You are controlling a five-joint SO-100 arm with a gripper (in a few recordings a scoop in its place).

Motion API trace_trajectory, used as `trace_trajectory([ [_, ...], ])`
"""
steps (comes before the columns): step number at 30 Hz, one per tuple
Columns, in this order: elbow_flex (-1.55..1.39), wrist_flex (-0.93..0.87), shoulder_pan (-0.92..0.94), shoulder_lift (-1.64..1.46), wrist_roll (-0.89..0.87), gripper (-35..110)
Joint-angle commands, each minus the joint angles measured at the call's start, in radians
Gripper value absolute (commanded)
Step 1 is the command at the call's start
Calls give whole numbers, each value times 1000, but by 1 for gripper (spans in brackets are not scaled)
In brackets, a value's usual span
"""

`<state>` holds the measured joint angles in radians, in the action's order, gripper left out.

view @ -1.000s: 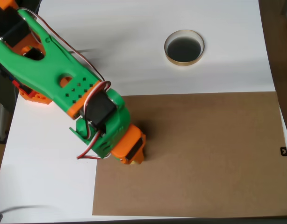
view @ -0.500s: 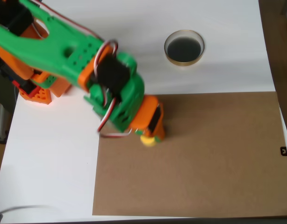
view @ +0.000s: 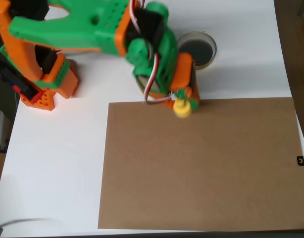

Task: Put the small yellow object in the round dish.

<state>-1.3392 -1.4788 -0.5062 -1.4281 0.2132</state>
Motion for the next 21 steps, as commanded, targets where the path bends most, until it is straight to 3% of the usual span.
trace_trajectory([
  [1,71,-23,-89,-17,-2,-1],
  [21,249,-91,-417,156,-54,-1],
])
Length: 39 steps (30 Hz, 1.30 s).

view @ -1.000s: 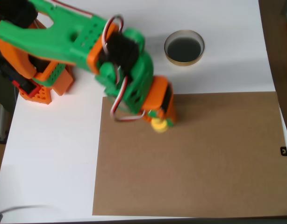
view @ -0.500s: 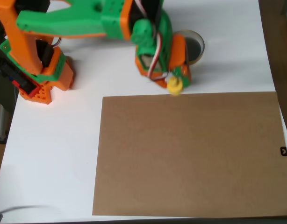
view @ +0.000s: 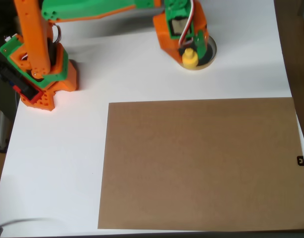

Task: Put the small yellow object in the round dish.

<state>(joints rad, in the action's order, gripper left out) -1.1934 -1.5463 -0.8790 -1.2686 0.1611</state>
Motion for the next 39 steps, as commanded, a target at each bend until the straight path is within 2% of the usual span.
trace_trajectory([
  [1,120,-26,-57,17,-2,-1],
  [16,284,-31,-179,192,-52,-1],
  [36,255,-9,-175,209,-91,0],
  [39,255,-15,-172,215,-91,5],
])
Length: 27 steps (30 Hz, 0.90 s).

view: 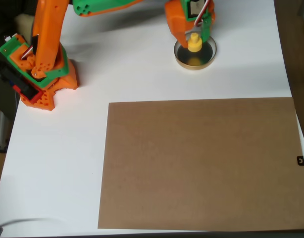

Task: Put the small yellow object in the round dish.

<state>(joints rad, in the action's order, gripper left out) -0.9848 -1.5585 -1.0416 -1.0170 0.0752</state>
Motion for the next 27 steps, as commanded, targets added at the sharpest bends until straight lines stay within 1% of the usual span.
trace_trajectory([
  [1,46,-3,-8,-37,-2,7],
  [9,43,0,-9,-23,9,21],
  [16,48,-21,15,-69,43,24],
  [22,-26,-46,97,-210,160,25],
  [27,-193,-17,189,-379,284,25],
])
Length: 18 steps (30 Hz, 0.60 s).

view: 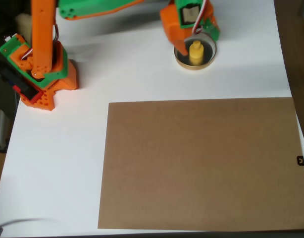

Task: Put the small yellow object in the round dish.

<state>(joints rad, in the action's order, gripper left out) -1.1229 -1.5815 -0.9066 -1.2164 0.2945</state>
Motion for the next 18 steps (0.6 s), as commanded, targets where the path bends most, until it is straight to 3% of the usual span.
trace_trajectory([
  [1,-89,15,75,-209,78,25],
  [18,-658,270,561,-615,285,23],
])
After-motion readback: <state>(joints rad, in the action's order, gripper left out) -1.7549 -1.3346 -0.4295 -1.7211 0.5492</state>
